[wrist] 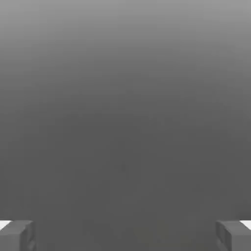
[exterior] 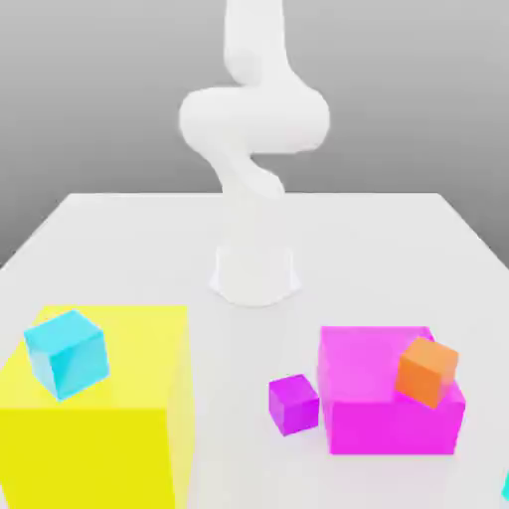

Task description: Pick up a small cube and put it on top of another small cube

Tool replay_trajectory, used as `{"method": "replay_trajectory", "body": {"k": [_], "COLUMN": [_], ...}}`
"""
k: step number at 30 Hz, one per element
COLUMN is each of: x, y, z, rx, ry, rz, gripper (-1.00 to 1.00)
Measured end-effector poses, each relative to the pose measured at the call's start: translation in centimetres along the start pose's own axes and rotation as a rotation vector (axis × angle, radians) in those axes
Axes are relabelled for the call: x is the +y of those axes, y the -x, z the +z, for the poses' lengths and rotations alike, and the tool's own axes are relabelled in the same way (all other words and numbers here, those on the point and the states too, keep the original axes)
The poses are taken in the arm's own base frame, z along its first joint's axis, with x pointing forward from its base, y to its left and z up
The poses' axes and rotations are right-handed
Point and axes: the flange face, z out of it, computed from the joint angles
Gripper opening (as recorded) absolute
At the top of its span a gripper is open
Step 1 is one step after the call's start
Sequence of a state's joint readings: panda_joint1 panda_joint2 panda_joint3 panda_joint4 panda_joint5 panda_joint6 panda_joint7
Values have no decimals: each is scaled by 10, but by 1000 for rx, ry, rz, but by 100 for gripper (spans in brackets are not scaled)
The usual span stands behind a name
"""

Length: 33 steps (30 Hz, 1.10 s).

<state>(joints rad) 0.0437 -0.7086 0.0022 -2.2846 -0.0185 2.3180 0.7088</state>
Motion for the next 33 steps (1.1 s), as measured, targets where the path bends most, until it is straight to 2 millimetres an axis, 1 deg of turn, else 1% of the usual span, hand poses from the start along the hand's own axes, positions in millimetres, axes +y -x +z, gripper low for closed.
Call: {"method": "replay_trajectory", "body": {"k": [4,7,11,15,16,20,22,25,28,31,33], "x": [-29,-48,-71,-88,-92,-107,-108,-105,-100,-91,-81], "y": [15,34,67,111,123,184,212,257,307,361,389], "z": [65,112,174,233,248,301,327,364,397,426,447], "rx": [-93,-164,-261,-364,-389,-494,-547,-626,-707,-789,-820], "ry": [31,43,45,32,25,-18,-39,-78,-132,-197,-224], "rz": [-232,-401,-628,-855,-912,-1151,-1257,-1415,-1575,-1733,-1788], "gripper": [0,0,0,0,0,0,0,0,0,0,0]}}
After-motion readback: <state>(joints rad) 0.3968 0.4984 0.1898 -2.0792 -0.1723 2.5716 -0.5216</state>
